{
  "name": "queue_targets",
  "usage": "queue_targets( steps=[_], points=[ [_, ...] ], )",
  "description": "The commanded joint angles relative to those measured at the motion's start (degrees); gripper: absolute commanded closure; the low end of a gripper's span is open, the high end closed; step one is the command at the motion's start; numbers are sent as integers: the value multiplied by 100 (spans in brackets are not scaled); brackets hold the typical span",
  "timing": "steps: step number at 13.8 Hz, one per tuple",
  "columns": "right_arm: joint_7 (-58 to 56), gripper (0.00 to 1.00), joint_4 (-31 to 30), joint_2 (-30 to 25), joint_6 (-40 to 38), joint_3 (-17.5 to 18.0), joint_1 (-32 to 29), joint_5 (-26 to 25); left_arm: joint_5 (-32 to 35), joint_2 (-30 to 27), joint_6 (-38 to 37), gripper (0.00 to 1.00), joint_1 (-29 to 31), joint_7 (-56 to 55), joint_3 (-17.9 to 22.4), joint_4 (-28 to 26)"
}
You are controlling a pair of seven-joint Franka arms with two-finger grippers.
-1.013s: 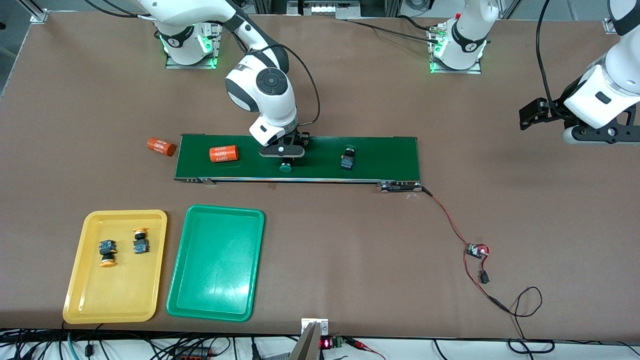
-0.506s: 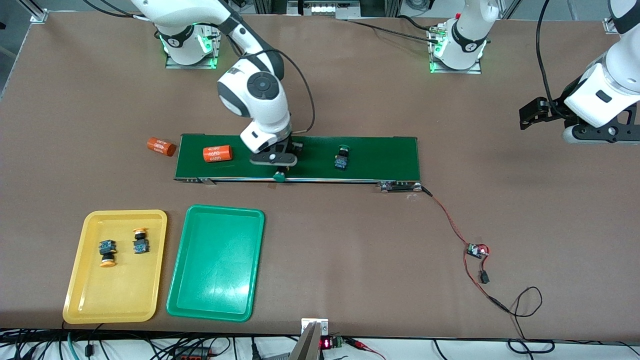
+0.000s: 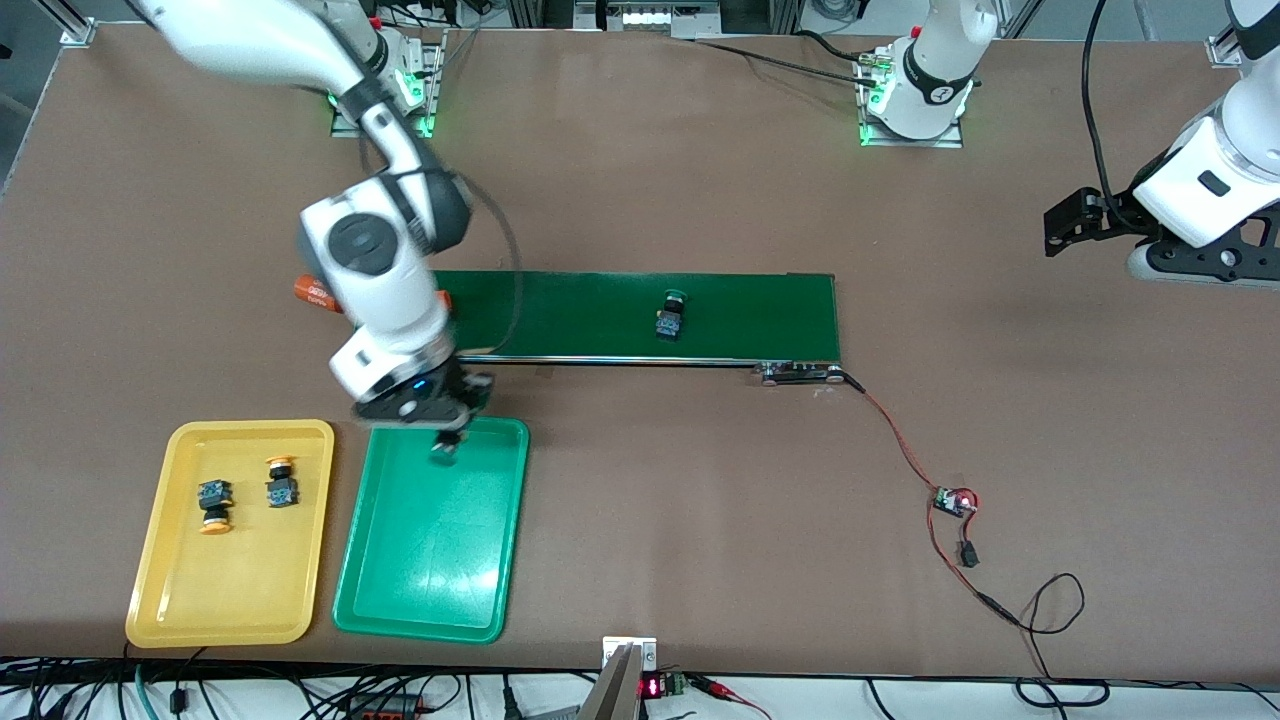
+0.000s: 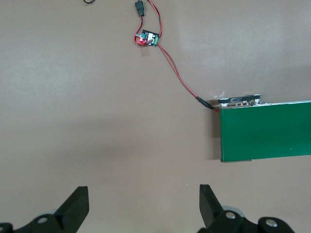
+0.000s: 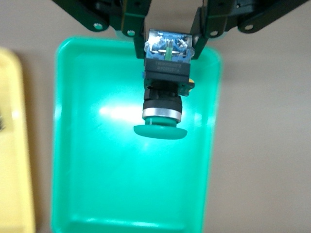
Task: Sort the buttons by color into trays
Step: 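Lower the button into the green tray and open the right gripper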
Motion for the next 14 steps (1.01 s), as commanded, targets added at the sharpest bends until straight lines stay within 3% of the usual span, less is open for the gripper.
queue_targets(
  steps=[1,4,6,7,10,11,14],
  points=[
    [-418,100,736,914,133,-101,-162,-71,116,39,-72,0,102,185,10,132],
    [-436,99,782,1452,1082,-357,-153,-89,125,82,-63,0,146,396,1,132],
    [-427,93,790,1663,1320,-497,-127,-229,134,83,-63,0,138,396,1,184],
    [-366,85,790,1769,1382,-541,-127,-238,125,100,-63,0,138,396,-8,220],
    [-462,13,782,1788,1523,-621,-144,-238,125,161,-81,0,129,396,-17,299],
    [-506,0,782,1735,1506,-621,-118,-238,134,162,-72,0,129,396,-34,308],
    [-462,0,624,1183,1147,-612,-13,-168,134,170,-81,0,76,388,-61,317]
  ],
)
